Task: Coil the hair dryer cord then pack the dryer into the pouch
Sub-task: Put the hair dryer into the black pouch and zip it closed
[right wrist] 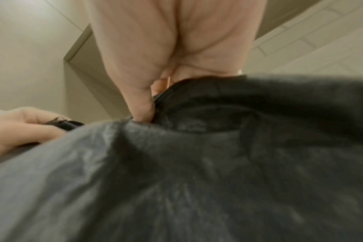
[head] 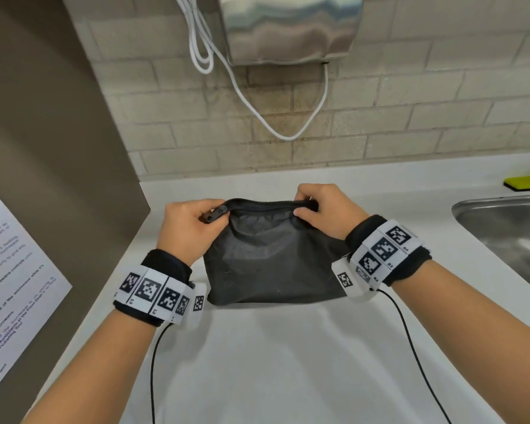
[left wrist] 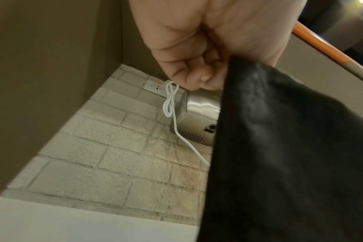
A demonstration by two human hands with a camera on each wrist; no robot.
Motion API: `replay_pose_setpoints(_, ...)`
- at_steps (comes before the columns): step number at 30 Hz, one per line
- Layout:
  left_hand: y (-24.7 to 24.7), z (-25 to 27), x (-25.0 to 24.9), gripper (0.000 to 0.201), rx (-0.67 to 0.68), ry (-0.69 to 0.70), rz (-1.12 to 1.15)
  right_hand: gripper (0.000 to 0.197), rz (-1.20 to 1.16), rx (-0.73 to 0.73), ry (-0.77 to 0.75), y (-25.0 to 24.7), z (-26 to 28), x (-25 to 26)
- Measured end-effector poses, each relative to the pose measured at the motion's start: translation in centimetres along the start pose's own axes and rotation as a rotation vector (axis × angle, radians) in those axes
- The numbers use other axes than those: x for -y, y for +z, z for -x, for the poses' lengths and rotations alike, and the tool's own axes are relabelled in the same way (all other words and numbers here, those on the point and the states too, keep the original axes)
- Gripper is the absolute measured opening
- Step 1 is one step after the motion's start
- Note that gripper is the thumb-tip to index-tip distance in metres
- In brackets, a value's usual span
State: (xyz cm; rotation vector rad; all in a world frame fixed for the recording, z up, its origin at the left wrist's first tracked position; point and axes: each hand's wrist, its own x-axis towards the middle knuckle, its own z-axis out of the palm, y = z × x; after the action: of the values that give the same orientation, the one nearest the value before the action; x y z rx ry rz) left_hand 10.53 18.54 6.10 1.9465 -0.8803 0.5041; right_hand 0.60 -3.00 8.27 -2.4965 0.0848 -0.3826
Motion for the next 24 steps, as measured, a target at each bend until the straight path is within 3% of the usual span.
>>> replay_pose_setpoints(5,1.3,-0.2,-1.5,0.018,0.041,0.032,-0.241,0.029,-0.031,-0.071,-0.162,1.7,0.0,1.6)
replay_pose_setpoints(7,1.9,-0.2,-2.3,0.016,0.099,0.073,-0.311,0.019,-0.059,-0.045,-0.200,2.5,0.2,2.4)
replay_pose_setpoints(8,2.2,-0.2,-2.6,0.015,0.134,0.099,-0.343,0.011,-0.068,-0.033,-0.190,2.9,0.3,2.6)
replay_pose_setpoints(11,3.1,-0.1,-3.3,0.019,0.254,0.162,-0.453,0.025,-0.035,0.014,-0.104,3.5,0.3,2.8)
replay_pose_setpoints(16,3.8,0.2,-3.5,0.014,0.351,0.189,-0.538,0.023,0.026,0.034,-0.056,3.9,0.4,2.7)
replay_pose_setpoints(19,3.8,0.5,-3.8,0.004,0.380,0.205,-0.597,0.016,0.016,0.005,-0.041,4.3,0.4,2.5)
replay_pose_setpoints(21,3.8,0.5,-3.7,0.011,0.389,0.223,-0.622,0.014,-0.007,-0.012,-0.021,4.3,0.3,2.6)
replay_pose_setpoints(24,3.8,0.6,-3.6,0.007,0.371,0.223,-0.553,0.017,0.009,-0.006,0.009,4.4,0.3,2.8)
